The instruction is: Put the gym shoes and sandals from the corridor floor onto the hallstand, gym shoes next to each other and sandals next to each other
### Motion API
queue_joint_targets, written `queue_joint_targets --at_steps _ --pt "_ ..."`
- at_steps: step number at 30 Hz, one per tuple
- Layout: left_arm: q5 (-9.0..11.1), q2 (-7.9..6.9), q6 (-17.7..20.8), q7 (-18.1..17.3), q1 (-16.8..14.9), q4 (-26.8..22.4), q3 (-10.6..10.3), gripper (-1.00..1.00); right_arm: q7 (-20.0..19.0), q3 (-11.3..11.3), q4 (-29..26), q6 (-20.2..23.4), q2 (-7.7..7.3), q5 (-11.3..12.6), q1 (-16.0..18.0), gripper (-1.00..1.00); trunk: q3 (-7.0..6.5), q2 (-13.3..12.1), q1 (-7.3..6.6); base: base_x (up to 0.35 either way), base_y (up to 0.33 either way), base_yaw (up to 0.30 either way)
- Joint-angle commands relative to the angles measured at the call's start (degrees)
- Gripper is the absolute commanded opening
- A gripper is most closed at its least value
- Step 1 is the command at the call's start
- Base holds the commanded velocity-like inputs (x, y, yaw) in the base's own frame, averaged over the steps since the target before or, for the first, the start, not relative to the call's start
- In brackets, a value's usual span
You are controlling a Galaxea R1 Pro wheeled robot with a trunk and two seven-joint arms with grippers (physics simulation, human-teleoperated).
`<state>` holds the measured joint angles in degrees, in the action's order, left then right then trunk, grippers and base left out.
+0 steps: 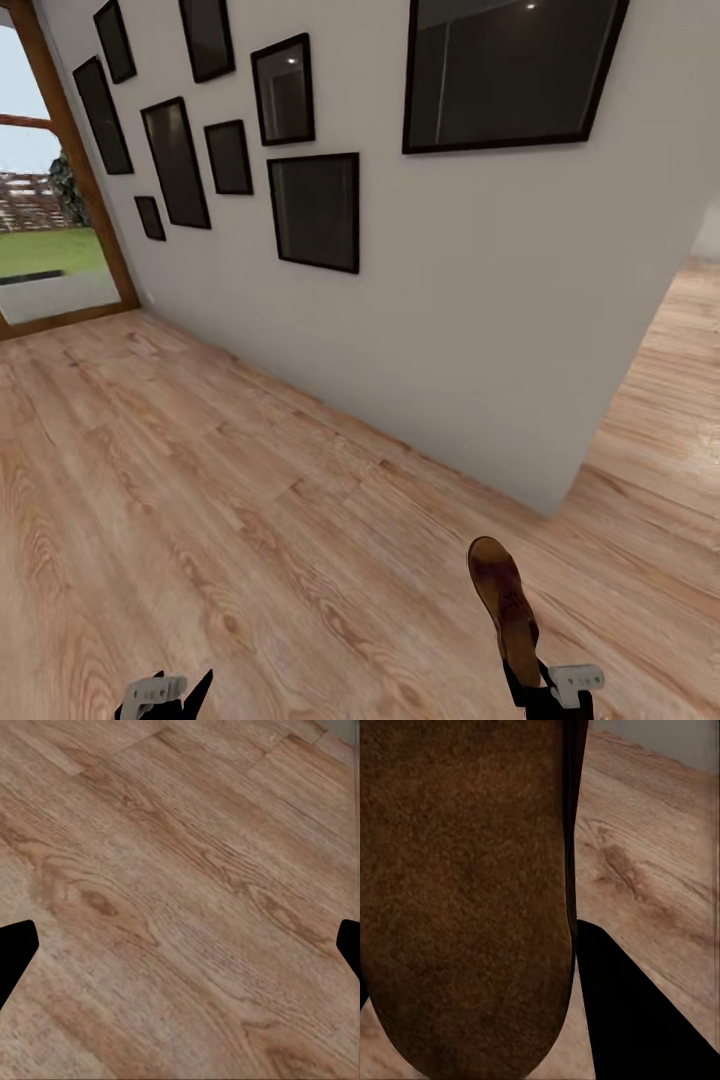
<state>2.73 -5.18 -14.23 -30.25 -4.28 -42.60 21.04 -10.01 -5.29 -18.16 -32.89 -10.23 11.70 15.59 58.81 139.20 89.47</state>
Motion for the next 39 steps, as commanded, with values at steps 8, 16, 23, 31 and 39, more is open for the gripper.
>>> queue_joint_targets --at_steps 8,16,23,31,39 --pt "0.26 0.0 -0.01 -0.43 -0.03 0.06 0.15 1.0 -0.27 -0.42 0.06 -0.14 -0.05 0.82 0.06 -1.0 0.05 0.02 0.0 0.022 0.018 -0.263" --pt "0.26 0.0 -0.01 -0.43 -0.03 0.06 0.15 1.0 -0.27 -0.42 0.06 -0.15 -0.05 0.83 0.06 -1.0 0.05 0.02 0.0 0.001 0.001 -0.263" --pt "0.26 0.0 -0.01 -0.43 -0.03 0.06 0.15 1.0 -0.27 -0.42 0.06 -0.15 -0.05 0.86 0.06 -1.0 0.05 0.02 0.0 0.0 0.0 -0.263" --pt "0.26 0.0 -0.01 -0.43 -0.03 0.06 0.15 1.0 -0.27 -0.42 0.07 -0.15 -0.05 0.84 0.06 -1.0 0.05 0.02 0.0 0.0 0.0 -0.263" --pt "0.27 0.0 -0.01 -0.43 -0.03 0.06 0.15 1.0 -0.27 -0.42 0.09 -0.15 -0.05 0.83 0.06 -1.0 0.05 0.02 0.0 0.0 0.0 -0.263"
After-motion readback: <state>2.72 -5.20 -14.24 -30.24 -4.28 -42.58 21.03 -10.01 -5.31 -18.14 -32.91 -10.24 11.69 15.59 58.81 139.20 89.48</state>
